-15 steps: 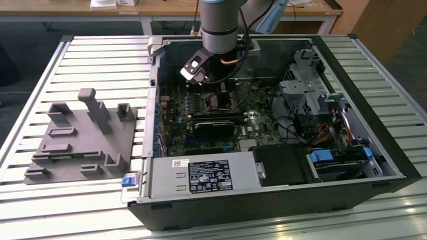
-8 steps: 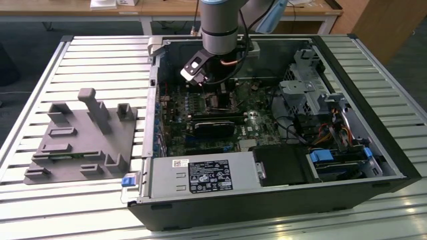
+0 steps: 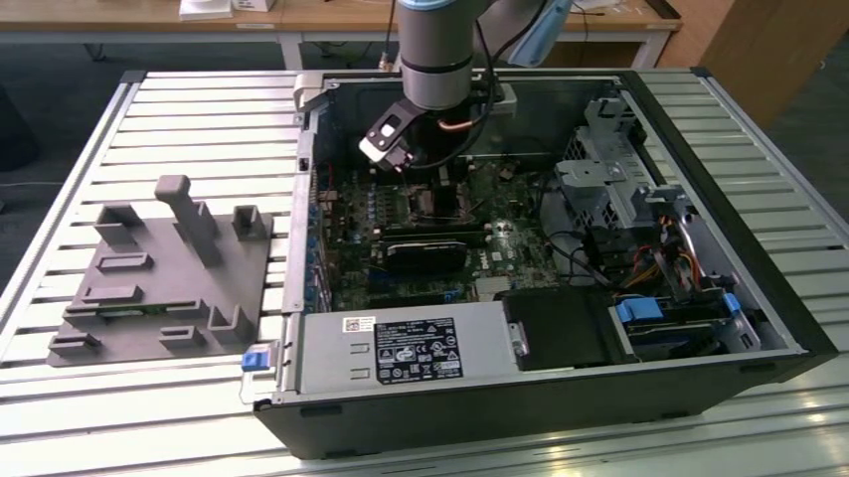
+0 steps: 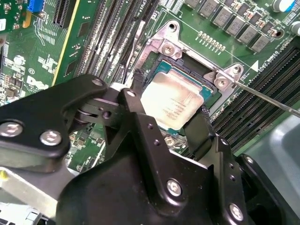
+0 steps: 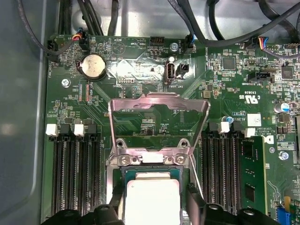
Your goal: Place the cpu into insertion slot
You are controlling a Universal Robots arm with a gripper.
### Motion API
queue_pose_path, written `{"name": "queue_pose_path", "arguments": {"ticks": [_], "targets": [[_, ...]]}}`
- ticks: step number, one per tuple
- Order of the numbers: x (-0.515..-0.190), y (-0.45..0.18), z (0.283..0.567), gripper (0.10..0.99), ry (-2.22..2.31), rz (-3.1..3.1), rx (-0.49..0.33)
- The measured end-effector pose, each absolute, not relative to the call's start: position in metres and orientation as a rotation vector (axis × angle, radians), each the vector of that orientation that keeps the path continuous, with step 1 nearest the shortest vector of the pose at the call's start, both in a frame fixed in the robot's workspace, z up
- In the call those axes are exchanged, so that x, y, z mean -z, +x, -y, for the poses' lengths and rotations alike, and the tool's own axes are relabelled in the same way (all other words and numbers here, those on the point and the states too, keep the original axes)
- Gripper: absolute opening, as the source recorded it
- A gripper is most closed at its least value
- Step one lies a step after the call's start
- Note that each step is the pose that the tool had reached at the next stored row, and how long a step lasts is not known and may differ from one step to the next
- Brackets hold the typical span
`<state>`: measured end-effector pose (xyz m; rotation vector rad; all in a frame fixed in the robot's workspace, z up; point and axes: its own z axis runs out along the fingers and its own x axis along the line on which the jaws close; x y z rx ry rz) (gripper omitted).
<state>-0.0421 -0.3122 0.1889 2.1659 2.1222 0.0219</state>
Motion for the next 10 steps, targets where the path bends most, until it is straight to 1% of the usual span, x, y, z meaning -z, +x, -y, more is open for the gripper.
{"name": "queue_pose_path", "arguments": {"ticks": [1,2,10], "targets": [[-0.1885,-0.0421,0.3121,0.608,2.166,-2.123,-0.023],[-0.1884,-0.0421,0.3120,0.655,2.167,-2.123,-0.023],[-0.1922,-0.0421,0.3120,0.655,2.172,-2.127,-0.035]]}}
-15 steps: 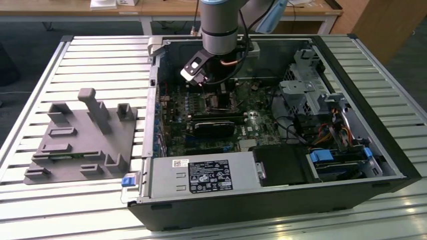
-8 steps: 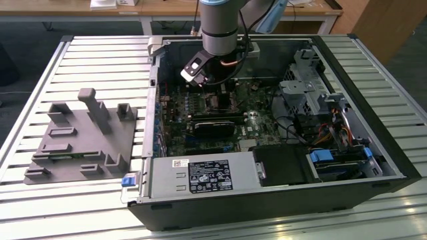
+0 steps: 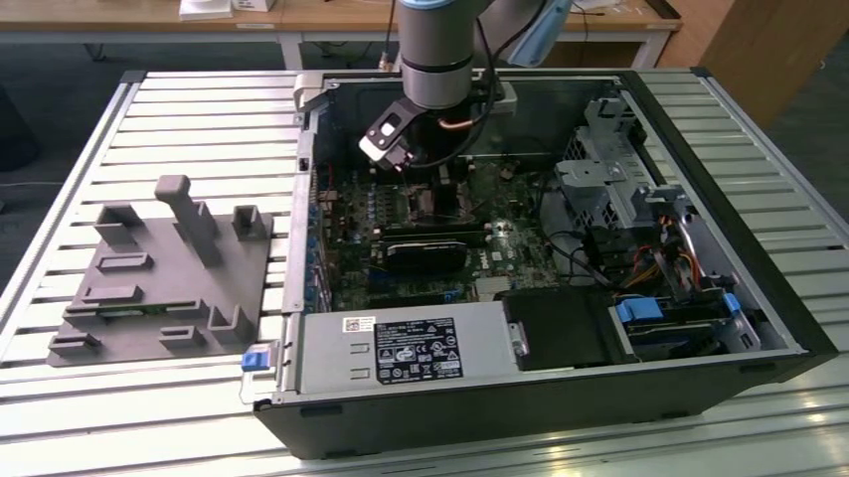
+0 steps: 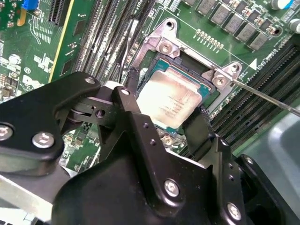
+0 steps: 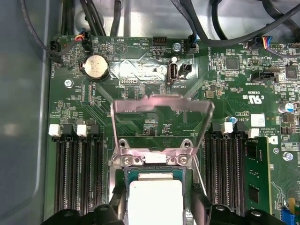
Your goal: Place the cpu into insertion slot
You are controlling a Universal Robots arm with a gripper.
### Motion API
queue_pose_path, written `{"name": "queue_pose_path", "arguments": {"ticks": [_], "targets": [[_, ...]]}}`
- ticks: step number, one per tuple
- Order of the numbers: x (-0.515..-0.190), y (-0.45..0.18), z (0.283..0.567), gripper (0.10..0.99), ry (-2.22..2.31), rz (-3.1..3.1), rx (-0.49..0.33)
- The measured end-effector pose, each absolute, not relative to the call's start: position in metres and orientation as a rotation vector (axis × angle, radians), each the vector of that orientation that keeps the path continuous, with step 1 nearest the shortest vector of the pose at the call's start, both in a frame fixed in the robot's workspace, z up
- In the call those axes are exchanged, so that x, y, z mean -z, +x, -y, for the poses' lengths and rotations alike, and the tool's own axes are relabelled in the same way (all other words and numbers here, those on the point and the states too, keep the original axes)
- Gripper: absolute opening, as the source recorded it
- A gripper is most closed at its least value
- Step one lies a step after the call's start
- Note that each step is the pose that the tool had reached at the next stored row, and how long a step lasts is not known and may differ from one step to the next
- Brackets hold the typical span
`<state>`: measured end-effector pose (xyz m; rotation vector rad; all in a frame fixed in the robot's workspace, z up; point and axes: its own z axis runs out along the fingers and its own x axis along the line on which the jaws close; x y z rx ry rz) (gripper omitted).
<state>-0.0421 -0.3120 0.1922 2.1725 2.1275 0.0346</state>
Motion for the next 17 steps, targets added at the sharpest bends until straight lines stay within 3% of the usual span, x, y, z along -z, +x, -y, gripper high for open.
{"name": "queue_pose_path", "arguments": {"ticks": [8,9,12,13,14,16,17], "targets": [[-0.207,-0.042,0.312,0.639,2.179,-2.133,-0.038],[-0.207,-0.042,0.312,0.576,2.181,-2.135,-0.039],[-0.208,-0.041,0.313,0.514,2.190,-2.143,-0.047],[-0.208,-0.041,0.313,0.400,2.191,-2.144,-0.047],[-0.208,-0.041,0.313,0.400,2.192,-2.145,-0.045],[-0.208,-0.040,0.313,0.282,2.194,-2.147,-0.041],[-0.208,-0.040,0.313,0.282,2.196,-2.149,-0.039]]}}
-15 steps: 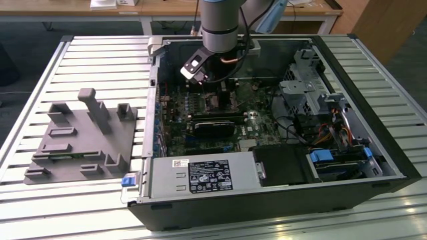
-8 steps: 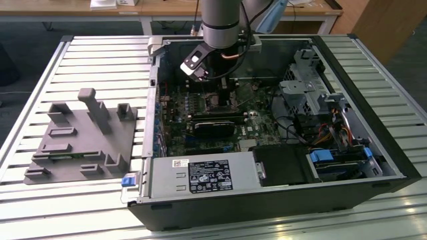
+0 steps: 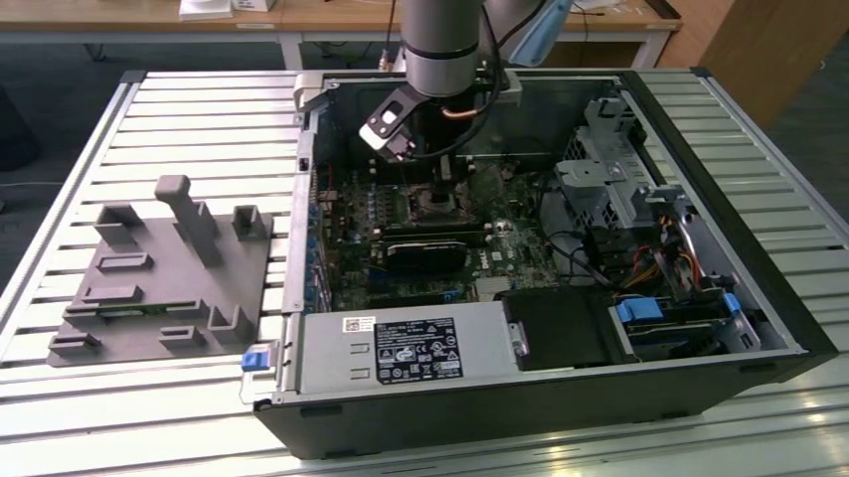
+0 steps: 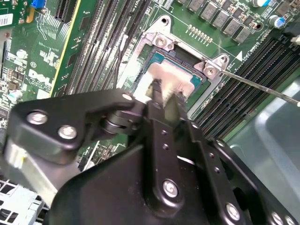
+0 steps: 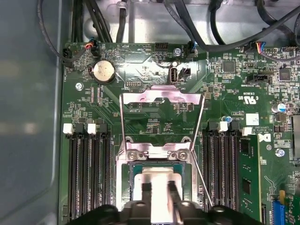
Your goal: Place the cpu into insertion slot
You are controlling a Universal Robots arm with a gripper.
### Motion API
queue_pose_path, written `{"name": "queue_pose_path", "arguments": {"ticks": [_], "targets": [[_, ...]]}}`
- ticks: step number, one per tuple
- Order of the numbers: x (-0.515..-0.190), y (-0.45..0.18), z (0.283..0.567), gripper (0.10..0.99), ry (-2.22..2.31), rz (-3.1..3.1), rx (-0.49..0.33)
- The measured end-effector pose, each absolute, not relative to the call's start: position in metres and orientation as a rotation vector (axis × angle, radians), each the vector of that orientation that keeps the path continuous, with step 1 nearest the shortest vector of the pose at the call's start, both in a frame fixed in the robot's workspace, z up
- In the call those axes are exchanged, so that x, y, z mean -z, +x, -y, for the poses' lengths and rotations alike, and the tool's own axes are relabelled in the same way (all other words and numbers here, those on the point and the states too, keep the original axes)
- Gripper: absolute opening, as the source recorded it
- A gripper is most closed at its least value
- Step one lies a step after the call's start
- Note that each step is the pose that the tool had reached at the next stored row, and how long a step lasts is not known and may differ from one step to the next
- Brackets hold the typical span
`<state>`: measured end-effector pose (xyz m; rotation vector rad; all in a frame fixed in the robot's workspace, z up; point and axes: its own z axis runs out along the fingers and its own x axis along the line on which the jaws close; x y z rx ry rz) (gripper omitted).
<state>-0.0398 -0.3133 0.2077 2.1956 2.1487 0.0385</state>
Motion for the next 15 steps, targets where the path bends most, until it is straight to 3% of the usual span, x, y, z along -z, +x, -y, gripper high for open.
{"name": "queue_pose_path", "arguments": {"ticks": [5,15], "targets": [[-0.2081,-0.0393,0.3134,0.106,2.199,-2.152,-0.034],[-0.2097,-0.0393,0.3135,0.106,2.200,-2.153,-0.032]]}}
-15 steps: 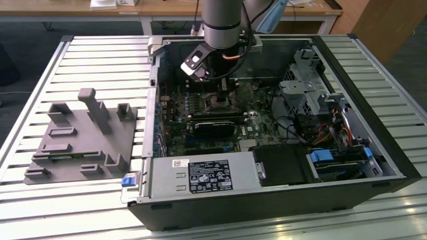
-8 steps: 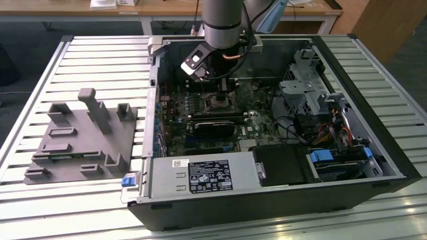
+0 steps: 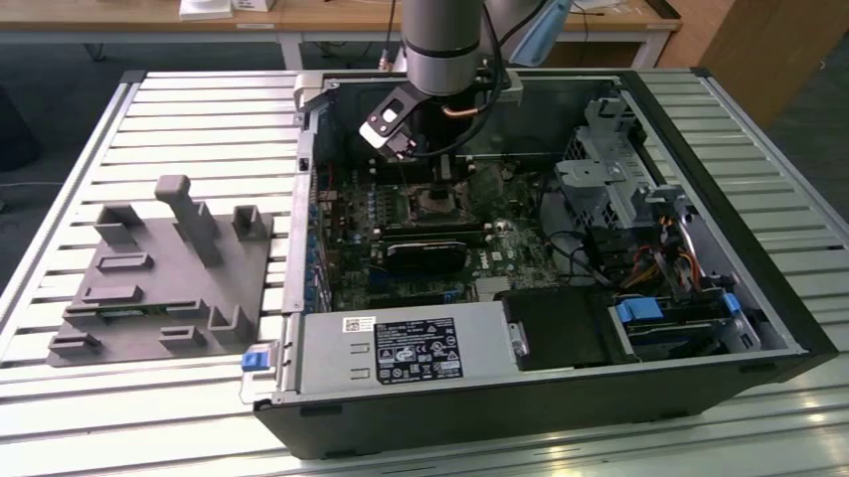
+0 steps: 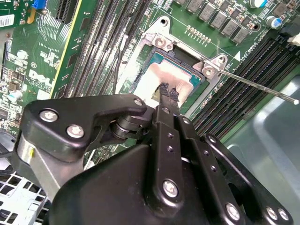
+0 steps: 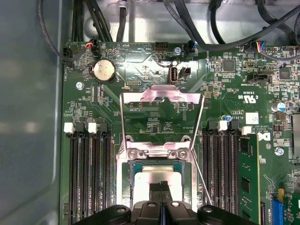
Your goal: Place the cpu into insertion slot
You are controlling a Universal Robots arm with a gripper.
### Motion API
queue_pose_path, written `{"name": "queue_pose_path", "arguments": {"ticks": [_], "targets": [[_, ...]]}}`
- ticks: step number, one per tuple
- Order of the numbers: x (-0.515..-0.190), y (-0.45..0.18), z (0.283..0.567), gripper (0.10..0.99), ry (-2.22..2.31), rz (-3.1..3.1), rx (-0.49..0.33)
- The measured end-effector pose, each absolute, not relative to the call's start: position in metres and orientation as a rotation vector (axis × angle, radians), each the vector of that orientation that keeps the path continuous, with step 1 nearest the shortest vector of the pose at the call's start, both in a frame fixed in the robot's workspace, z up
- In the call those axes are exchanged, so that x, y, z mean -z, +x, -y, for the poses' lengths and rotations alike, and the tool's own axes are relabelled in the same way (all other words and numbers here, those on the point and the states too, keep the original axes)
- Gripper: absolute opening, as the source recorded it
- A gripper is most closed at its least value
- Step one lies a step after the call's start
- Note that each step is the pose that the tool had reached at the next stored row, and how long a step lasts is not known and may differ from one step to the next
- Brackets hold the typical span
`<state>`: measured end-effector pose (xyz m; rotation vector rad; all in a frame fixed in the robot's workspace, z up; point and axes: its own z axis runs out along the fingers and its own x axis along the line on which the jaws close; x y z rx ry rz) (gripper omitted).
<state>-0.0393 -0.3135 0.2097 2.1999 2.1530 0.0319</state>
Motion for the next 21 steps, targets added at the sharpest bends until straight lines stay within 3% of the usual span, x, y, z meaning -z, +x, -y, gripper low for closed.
{"name": "queue_pose_path", "arguments": {"ticks": [21], "targets": [[-0.2179,-0.0392,0.3134,0.106,2.200,-2.153,-0.032]]}}
